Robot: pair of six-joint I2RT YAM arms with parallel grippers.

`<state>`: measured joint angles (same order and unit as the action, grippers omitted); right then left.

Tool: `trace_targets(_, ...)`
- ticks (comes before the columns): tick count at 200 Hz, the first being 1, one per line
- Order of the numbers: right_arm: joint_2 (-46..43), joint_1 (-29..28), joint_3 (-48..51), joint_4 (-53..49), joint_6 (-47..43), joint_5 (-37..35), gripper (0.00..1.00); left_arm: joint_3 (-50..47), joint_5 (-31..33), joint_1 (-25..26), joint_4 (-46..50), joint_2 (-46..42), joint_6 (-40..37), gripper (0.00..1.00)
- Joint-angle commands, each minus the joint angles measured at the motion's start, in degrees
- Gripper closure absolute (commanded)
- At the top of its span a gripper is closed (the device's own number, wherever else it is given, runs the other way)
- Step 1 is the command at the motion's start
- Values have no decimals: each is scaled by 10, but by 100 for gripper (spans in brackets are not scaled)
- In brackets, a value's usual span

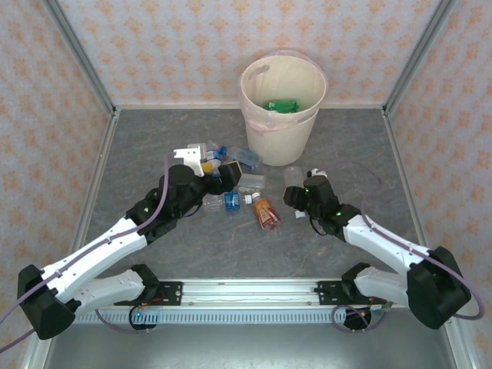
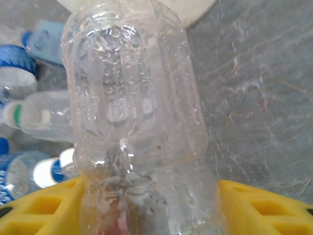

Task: Put the plastic bottles in the bin

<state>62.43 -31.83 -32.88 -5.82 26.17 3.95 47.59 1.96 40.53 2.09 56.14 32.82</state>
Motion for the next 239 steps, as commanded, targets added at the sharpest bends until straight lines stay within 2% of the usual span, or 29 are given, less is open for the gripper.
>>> trace_targets(1, -30, -2, -54, -37, -3, -36, 40, -7, 9, 3, -9, -18, 4, 1)
trace_targets(37, -41, -3, -150, -69, -16, -74, 40, -14, 12, 3, -7, -33, 4, 1)
trace_targets(87, -18, -3, -288, -49, -56, -133, 39, -26, 19, 3, -1, -57, 5, 1)
trace_targets(153, 144, -2, -491, -30, -124, -191, 38, -31, 16, 3, 10, -83, 4, 1)
trace_targets(163, 169, 0, -513, -28, -126, -199, 38, -35, 13, 3, 9, -89, 23, 1)
trace_targets(183, 215, 4, -556, -26, -134, -204, 35, -35, 12, 3, 21, -99, 26, 1)
trace_targets(239, 339, 34, -698, -62, -130, -198, 35, -37, 13, 4, 54, -131, 26, 1)
